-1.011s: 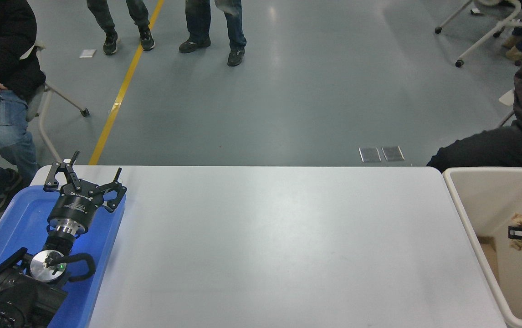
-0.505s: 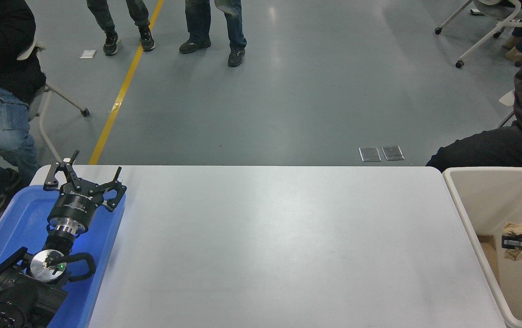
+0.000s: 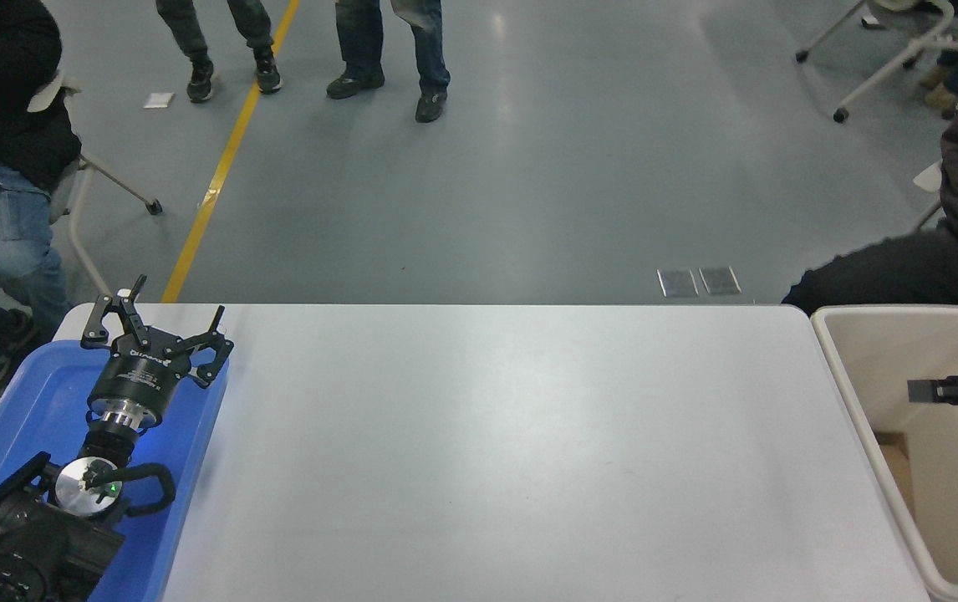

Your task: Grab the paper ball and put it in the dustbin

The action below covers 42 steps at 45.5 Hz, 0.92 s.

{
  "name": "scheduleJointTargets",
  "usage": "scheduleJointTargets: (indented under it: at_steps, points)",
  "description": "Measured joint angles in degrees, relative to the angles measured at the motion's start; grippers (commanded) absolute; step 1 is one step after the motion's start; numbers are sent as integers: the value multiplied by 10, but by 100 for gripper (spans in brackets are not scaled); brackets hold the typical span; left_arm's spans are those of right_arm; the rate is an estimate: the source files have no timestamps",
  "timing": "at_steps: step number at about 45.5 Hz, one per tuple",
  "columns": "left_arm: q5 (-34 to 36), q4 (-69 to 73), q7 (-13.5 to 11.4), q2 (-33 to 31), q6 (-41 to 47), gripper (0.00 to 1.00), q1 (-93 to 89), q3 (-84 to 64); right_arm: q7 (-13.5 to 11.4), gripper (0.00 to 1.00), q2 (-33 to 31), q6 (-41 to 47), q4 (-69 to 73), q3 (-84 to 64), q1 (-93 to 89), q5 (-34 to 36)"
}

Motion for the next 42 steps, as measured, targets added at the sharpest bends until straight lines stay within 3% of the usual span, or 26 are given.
scheduleJointTargets:
  at_steps: [9,18,32,42]
  points:
    - [0,0,0,0,0,99,0,0,0,100,50,118,133,-25,175,55]
    - [0,0,0,0,0,99,1,0,-1,100,139,204,209,-41,295,146]
    - [0,0,-1,0,0,99,1,0,-2,100,249,245,258,-65,404,264]
    - [-1,0,-1,-1,0,99,2,-1,-2,100,284,253,281,-77,440,297]
